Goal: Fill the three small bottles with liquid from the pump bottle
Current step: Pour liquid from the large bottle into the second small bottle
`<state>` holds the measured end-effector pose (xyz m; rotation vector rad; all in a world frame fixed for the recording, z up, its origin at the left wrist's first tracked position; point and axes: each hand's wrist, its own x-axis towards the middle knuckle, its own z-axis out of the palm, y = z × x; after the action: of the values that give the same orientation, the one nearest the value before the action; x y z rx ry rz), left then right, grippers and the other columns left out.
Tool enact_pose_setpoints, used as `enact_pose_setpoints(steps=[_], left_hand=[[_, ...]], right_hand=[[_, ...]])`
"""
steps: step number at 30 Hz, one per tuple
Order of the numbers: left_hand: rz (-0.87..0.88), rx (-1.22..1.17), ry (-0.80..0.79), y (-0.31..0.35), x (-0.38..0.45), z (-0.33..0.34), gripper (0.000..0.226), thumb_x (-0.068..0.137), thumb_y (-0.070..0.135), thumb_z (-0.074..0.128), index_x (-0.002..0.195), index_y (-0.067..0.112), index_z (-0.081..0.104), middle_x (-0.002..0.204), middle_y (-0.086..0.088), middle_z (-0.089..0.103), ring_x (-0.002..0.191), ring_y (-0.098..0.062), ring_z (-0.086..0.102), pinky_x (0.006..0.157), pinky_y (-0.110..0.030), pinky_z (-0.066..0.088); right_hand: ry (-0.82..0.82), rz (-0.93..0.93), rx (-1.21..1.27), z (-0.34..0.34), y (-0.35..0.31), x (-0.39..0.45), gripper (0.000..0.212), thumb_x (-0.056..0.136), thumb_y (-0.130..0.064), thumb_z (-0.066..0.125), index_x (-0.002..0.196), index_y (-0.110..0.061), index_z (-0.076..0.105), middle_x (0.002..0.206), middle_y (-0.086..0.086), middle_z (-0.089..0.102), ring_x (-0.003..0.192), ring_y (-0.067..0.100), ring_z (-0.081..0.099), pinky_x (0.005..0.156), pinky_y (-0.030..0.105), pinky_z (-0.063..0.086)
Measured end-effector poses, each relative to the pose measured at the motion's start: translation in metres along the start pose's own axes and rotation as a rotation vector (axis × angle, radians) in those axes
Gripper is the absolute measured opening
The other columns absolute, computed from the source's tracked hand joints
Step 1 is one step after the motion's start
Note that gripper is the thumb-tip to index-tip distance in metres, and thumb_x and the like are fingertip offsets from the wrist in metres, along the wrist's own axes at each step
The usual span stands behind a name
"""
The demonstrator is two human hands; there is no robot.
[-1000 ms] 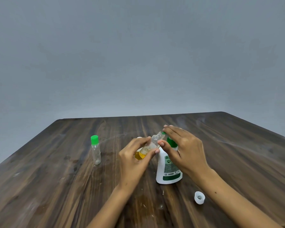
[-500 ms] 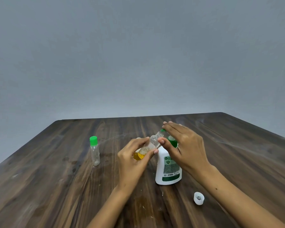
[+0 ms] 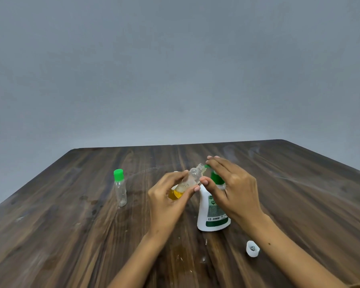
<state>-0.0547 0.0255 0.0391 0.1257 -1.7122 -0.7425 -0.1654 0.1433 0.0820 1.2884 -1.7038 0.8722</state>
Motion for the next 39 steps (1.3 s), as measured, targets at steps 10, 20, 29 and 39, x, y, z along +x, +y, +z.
enact_pose_setpoints(steps=[10,20,29,39], left_hand=[[-0.005,0.012,-0.004,0.0,-0.001,0.001,0.039,0.072,0.028,0.082,0.103,0.007,0.074,0.099,0.003,0.072,0.096,-0.003,0.067,0.081,-0.012,0.051],[-0.01,0.016,0.011,-0.001,-0.001,0.001,0.037,0.07,0.026,0.084,0.101,0.008,0.074,0.098,0.004,0.073,0.094,-0.004,0.068,0.081,-0.016,0.053],[-0.006,0.02,0.007,-0.001,0.0,0.001,0.036,0.07,0.021,0.086,0.101,0.006,0.074,0.097,0.002,0.072,0.094,-0.004,0.068,0.08,-0.013,0.051],[0.002,0.017,0.007,-0.001,0.0,0.002,0.036,0.069,0.019,0.086,0.101,0.007,0.074,0.098,0.002,0.072,0.094,-0.003,0.068,0.08,-0.011,0.05]], right_hand=[[0.027,0.017,0.025,0.001,0.0,-0.001,0.074,0.094,-0.066,0.027,0.103,-0.009,0.072,0.108,0.004,0.07,0.102,0.018,0.066,0.083,0.019,0.043],[0.058,-0.037,-0.016,0.0,0.003,0.004,0.071,0.095,-0.064,0.029,0.098,-0.009,0.073,0.102,0.003,0.072,0.098,0.017,0.067,0.081,0.017,0.042],[0.042,-0.04,-0.025,-0.001,0.005,0.008,0.076,0.094,-0.065,0.025,0.105,-0.007,0.073,0.11,0.007,0.07,0.106,0.02,0.065,0.091,0.027,0.042],[0.041,-0.031,-0.001,-0.004,0.005,0.012,0.074,0.096,-0.063,0.024,0.1,-0.009,0.074,0.105,0.005,0.072,0.099,0.019,0.067,0.08,0.022,0.046]])
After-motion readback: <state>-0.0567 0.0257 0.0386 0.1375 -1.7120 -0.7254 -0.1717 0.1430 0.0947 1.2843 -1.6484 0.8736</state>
